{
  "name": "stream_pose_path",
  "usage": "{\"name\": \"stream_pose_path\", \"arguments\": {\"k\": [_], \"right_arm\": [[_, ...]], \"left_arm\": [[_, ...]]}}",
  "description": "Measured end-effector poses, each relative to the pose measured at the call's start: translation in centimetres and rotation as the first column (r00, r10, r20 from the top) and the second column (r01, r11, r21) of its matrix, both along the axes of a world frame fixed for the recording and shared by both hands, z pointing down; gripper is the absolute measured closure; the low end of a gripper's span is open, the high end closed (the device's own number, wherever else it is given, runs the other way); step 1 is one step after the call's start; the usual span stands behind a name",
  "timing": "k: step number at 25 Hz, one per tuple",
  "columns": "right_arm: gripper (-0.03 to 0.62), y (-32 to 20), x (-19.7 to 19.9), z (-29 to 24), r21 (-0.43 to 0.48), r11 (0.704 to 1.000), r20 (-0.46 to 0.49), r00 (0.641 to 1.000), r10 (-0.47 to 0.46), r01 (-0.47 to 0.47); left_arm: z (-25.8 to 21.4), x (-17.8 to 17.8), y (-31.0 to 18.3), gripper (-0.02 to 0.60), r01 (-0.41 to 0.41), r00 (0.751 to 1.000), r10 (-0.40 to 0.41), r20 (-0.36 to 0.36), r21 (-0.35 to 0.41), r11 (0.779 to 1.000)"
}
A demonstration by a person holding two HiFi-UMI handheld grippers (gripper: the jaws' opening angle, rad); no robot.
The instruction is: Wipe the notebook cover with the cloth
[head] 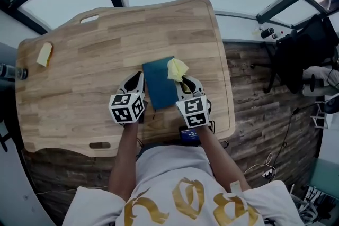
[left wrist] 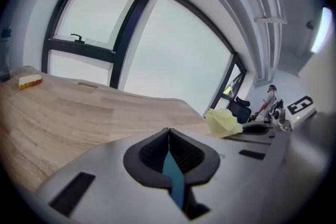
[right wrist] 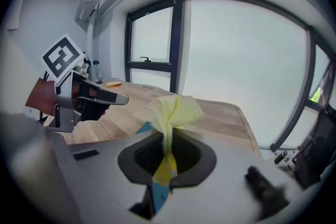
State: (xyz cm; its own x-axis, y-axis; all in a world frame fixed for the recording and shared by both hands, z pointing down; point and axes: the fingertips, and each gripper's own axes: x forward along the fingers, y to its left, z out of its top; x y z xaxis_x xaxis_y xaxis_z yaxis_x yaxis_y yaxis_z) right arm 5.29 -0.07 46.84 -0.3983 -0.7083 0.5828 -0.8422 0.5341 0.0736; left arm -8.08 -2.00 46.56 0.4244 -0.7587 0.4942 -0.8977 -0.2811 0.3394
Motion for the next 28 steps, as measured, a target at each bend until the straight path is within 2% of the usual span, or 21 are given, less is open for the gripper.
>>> {"name": "stream_pose_path", "arguments": {"k": [4, 12, 28], "right_arm": [[0.557, 1.4, -0.8, -1.6, 0.046, 0.999, 0.017, 1.0, -0.009, 0.008], [0.557, 3.4, -1.3, -3.6, 0.113, 0.994, 0.034, 0.999, 0.001, -0.005], [0.557, 4.2, -2.1, -4.5, 0.142, 0.99, 0.027, 1.0, 0.006, -0.009]], "left_arm": [[-2.6, 0.2, 1.3, 0.568, -0.015, 0.999, 0.011, 0.05, 0.085, 0.996], [-6.3, -1.7, 3.3, 0.568, 0.039, 0.995, -0.059, 0.085, 0.219, 0.975], [-7.0, -3.0, 4.3, 0.568, 0.044, 0.995, -0.064, 0.081, 0.234, 0.971]]}}
